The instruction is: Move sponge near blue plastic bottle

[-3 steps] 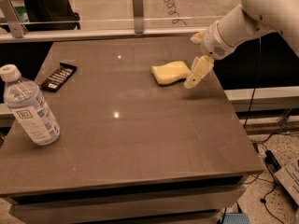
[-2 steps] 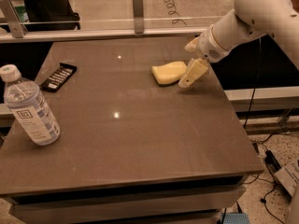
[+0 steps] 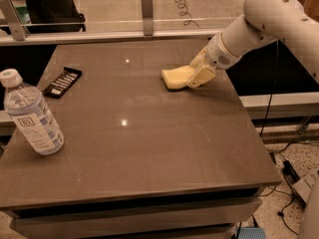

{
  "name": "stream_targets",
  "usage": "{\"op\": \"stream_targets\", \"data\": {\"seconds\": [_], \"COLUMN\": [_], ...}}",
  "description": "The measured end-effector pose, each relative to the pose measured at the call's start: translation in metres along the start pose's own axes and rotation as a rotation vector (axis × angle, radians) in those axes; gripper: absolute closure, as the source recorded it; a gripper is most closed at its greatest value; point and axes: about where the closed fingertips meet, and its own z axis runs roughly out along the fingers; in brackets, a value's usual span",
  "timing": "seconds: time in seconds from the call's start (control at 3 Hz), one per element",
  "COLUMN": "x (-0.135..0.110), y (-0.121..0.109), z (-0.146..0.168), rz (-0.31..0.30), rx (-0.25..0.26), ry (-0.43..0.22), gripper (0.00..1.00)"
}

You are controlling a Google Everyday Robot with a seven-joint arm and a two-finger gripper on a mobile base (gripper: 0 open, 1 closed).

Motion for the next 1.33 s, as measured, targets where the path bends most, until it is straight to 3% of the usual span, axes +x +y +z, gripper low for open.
{"op": "stream_targets", "data": {"seconds": [0.33,0.67,1.0,1.33], "x": [-0.009,-0.026,-0.052,-0.085], "y": [0.003,0.012,0.032,0.079], "z": [-0.007,-0.018,-0.029,-0.031], "rz": [0.004,0.001,-0.03,-0.081], "rx": [-0.011,-0.027,-0.049,-0.109], "ry": [-0.004,-0.025,-0.067,-0.11], "gripper": [0.88,1.0,1.0,1.0]}}
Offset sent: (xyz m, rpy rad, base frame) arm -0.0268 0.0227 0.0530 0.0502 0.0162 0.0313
